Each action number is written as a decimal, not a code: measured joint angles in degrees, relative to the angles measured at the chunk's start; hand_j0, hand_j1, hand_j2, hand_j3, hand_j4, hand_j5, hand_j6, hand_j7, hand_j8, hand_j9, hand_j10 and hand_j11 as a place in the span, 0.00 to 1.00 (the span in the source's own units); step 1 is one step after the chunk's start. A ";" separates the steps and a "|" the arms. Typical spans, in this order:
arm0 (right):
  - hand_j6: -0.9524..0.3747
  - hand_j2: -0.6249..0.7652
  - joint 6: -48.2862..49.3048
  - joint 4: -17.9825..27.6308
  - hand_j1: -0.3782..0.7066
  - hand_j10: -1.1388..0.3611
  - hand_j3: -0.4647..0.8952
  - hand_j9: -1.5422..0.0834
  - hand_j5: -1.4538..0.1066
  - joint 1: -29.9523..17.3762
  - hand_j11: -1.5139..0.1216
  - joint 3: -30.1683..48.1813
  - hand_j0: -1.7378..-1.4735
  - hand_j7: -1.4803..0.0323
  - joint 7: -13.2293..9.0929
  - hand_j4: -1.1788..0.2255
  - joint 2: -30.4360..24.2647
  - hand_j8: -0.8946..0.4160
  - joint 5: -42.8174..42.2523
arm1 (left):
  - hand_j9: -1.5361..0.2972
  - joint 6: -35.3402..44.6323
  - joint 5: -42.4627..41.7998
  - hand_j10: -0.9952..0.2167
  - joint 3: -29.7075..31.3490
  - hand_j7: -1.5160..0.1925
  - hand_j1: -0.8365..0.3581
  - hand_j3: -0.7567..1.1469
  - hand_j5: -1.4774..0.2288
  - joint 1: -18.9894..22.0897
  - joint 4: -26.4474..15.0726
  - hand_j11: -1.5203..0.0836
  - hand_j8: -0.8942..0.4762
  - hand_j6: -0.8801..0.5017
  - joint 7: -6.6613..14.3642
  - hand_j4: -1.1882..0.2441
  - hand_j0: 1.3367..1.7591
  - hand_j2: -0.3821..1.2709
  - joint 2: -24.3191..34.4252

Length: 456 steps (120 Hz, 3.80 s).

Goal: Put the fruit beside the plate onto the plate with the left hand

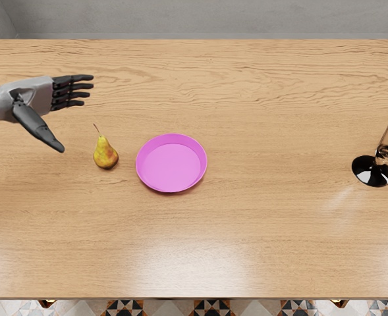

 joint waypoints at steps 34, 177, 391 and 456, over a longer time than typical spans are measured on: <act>0.72 0.45 0.01 0.01 0.03 0.76 0.34 0.95 0.93 0.00 0.93 -0.06 0.30 0.98 0.00 0.84 0.00 0.68 -0.01 | 0.82 1.22 6.46 0.80 -0.26 0.87 0.97 0.40 0.85 0.00 2.75 0.93 0.64 0.62 -6.49 0.81 0.76 0.24 -3.82; 0.72 0.45 0.31 0.01 0.03 0.76 0.34 0.95 0.93 -0.02 0.93 -0.07 0.30 0.98 0.01 0.84 0.00 0.68 -0.06 | 0.82 12.30 12.97 0.80 6.96 0.87 0.97 0.40 0.85 5.88 26.98 0.93 0.63 0.62 -22.44 0.81 0.76 0.24 -20.56; 0.72 0.45 0.04 0.00 0.03 0.76 0.34 0.95 0.93 -0.17 0.93 -0.06 0.30 0.98 0.01 0.84 0.00 0.68 -0.03 | 0.69 14.07 14.60 0.65 7.56 0.73 0.79 0.40 0.71 9.19 18.66 0.78 0.50 0.48 -22.47 0.68 0.76 0.26 -16.91; 0.72 0.45 0.03 0.00 0.03 0.76 0.34 0.95 0.93 -0.22 0.93 -0.06 0.30 0.98 0.03 0.84 0.00 0.68 -0.01 | 0.64 16.19 16.26 0.58 7.56 0.67 0.71 0.40 0.65 8.98 19.70 0.72 0.44 0.43 -22.47 0.63 0.76 0.27 -18.10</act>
